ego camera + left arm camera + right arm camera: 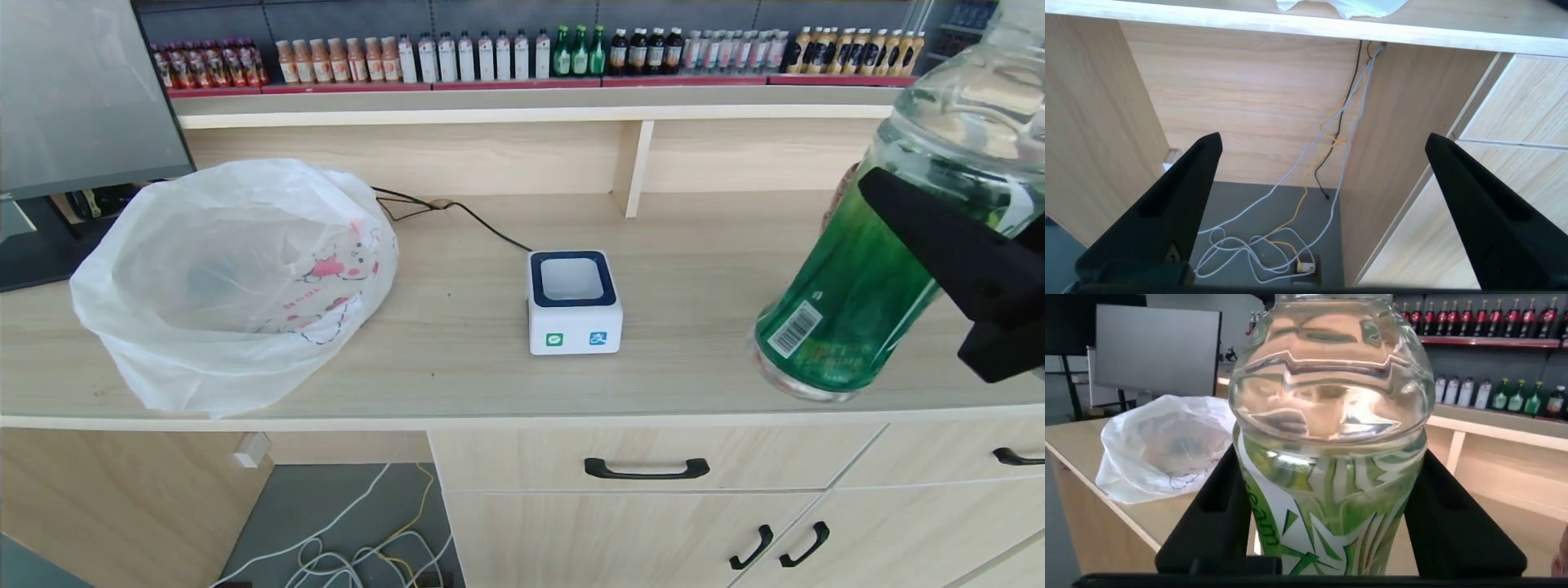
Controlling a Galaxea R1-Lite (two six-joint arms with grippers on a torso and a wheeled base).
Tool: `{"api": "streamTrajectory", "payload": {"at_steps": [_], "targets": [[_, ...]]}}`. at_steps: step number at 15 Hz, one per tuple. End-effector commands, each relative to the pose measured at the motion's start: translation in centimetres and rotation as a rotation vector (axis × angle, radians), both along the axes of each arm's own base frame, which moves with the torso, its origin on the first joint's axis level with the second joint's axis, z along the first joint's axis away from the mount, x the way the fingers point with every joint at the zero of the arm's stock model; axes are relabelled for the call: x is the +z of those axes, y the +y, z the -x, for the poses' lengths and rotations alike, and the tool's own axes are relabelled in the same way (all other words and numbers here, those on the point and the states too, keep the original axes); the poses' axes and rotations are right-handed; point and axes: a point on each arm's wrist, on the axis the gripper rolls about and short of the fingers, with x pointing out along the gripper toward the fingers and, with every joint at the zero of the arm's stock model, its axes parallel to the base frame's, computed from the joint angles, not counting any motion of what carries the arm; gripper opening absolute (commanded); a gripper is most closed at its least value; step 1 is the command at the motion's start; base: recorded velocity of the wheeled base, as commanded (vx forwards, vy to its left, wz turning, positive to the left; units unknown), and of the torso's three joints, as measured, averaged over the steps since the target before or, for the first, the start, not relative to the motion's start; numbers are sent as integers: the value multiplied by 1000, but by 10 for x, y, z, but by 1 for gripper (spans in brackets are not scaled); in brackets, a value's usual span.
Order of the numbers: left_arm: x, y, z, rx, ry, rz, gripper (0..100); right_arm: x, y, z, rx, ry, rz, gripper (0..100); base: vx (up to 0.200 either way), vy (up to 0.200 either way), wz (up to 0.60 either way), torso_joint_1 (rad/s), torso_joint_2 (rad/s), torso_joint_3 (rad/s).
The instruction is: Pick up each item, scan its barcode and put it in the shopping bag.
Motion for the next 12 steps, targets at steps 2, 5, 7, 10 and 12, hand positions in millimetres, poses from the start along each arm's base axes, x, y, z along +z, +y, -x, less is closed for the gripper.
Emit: {"api": "streamTrajectory", "payload": {"at_steps": [2, 5, 7, 10, 12], "targets": [[0, 0, 0, 1, 1, 0, 100, 11, -9, 10, -8, -45, -44, 0, 0, 0, 0, 0, 0, 0], [0, 0, 0, 1, 1, 0, 100, 11, -8, 9, -18, -55, -20, 0, 0, 0, 0, 0, 0, 0], [0, 0, 0, 0, 1, 0, 100, 8, -6, 7, -44, -76, 39, 0, 0, 0, 0, 0, 0, 0], [0, 0, 0, 0, 1, 2, 100, 6, -1, 6, -96, -121, 124, 0, 0, 0, 0, 0, 0, 0], [0, 0, 0, 1, -1, 2, 100, 2, 3, -2, -192, -143, 194, 0, 0, 0, 0, 0, 0, 0]]}}
